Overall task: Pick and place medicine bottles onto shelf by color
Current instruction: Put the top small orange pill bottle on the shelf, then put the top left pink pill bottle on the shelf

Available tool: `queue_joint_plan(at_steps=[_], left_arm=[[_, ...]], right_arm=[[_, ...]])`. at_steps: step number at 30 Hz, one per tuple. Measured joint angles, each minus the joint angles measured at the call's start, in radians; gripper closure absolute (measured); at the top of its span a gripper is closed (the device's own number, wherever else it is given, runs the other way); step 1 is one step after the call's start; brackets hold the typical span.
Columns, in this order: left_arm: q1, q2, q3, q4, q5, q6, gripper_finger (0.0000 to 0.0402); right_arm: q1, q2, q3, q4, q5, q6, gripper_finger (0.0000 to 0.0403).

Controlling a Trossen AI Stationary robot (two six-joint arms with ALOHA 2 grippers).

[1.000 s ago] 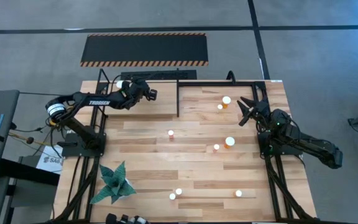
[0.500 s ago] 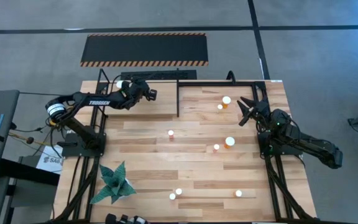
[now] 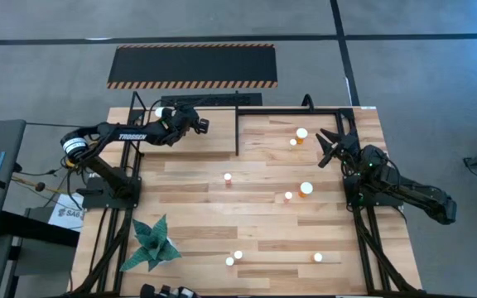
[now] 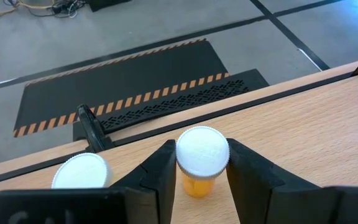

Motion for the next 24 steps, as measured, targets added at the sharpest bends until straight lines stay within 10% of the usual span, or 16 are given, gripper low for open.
queue_joint_plan(at_steps=[24], left_arm=[[0.000,0.000,0.000,0.050,0.010,0.034,0.0212]], right_arm=[[0.000,0.000,0.000,0.000,0.000,0.000,0.0264]])
